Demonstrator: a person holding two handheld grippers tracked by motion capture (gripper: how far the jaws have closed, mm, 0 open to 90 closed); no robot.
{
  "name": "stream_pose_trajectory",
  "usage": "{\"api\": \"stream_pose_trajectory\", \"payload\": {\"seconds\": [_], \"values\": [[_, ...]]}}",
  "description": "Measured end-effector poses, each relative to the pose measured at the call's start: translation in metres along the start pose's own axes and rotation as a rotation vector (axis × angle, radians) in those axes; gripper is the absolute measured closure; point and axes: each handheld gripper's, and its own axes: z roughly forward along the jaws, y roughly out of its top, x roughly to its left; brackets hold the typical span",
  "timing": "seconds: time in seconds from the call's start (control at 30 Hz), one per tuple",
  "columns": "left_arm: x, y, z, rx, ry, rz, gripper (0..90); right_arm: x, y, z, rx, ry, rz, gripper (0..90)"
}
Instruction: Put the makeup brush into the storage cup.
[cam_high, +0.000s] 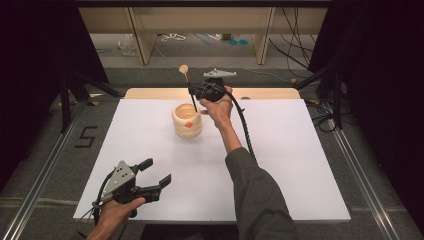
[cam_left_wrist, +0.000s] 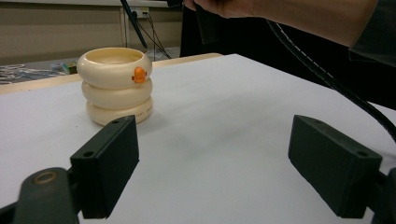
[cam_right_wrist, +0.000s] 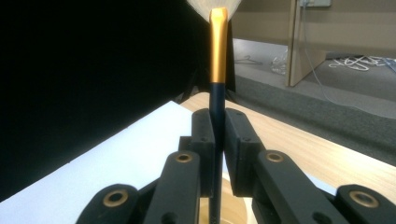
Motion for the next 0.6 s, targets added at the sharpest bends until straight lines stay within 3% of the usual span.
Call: {"api": "stream_pose_trajectory", "payload": {"seconds": [0.37,0.6], "values": [[0.0,0.0,-0.001,-0.003,-0.001,-0.001,16.0,0.012,0.008,0.011,-0.006,0.022,-0.016,83.1],[0.0,0.0,-0.001,-0.006,-0.002,-0.002,16.0,0.009,0.002,0.015,-0.002,0.012,-0.028,83.1]]}}
